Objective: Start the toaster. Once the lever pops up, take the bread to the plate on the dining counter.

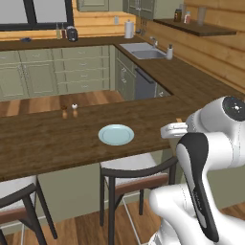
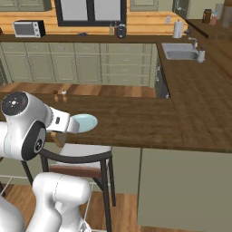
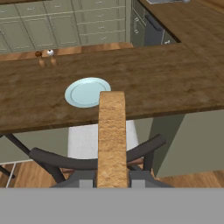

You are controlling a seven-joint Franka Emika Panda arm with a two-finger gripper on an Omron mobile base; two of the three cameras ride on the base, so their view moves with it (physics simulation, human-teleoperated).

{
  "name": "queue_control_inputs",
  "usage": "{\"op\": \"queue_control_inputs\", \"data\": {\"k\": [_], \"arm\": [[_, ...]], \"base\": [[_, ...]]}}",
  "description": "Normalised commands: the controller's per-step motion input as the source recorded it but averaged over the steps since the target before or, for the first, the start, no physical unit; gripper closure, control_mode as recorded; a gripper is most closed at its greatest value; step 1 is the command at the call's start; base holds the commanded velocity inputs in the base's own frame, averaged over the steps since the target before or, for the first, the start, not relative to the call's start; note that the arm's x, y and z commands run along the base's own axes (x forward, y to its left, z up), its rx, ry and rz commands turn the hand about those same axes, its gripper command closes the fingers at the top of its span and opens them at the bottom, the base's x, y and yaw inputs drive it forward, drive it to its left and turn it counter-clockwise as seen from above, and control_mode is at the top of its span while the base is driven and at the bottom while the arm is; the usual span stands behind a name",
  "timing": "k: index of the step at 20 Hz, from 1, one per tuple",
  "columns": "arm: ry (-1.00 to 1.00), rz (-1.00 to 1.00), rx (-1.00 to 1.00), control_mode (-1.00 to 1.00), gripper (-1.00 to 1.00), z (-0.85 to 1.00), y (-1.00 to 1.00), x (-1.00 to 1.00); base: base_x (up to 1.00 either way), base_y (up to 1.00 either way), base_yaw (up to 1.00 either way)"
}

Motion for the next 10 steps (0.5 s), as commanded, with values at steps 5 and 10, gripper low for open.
{"op": "queue_control_inputs", "data": {"k": [5, 10], "arm": [[0.00, 0.00, 0.00, 1.00, 1.00, 0.00, 0.00, 0.00], [0.00, 0.00, 0.00, 1.00, 1.00, 0.00, 0.00, 0.00]], "base": [[0.22, 0.82, 0.01], [0.01, 0.89, 0.03]]}}
